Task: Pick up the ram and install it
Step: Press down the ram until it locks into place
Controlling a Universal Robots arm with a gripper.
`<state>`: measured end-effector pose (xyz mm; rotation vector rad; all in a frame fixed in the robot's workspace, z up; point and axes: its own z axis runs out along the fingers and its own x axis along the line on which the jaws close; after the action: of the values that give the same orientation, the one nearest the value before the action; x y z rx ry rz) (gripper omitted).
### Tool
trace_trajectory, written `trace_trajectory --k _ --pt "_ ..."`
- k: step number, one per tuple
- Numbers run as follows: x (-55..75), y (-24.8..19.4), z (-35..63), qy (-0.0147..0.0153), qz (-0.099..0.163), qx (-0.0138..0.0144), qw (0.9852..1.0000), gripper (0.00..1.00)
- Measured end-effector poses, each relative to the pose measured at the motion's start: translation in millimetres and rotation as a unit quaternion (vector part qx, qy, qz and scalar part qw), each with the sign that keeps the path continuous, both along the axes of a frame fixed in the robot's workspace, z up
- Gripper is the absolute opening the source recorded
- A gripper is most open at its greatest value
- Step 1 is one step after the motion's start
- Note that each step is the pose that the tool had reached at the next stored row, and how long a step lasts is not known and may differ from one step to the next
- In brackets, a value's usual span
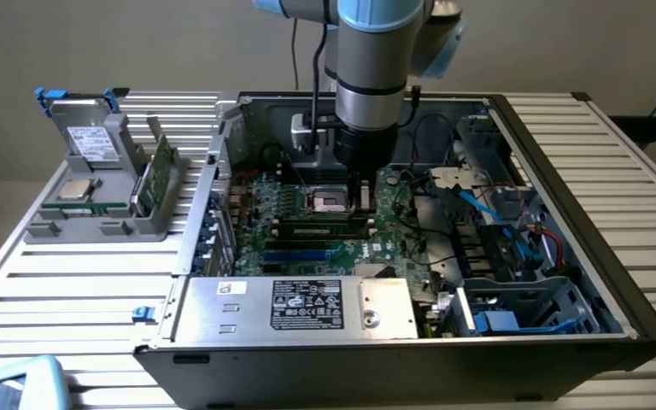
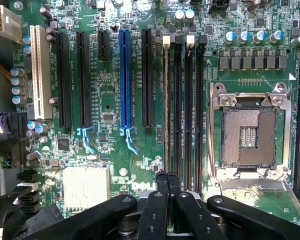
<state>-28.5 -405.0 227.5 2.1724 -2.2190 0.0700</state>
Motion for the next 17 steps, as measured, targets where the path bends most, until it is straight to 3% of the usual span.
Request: trace_trajectory --k 12,17 --pt "-0.8 -0.2 -0.7 -0.0019 0.000 0.0001 1.0000 0.11" --pt "-9.3 -0.3 8.7 -0.0018 0.000 0.0001 1.0000 0.11"
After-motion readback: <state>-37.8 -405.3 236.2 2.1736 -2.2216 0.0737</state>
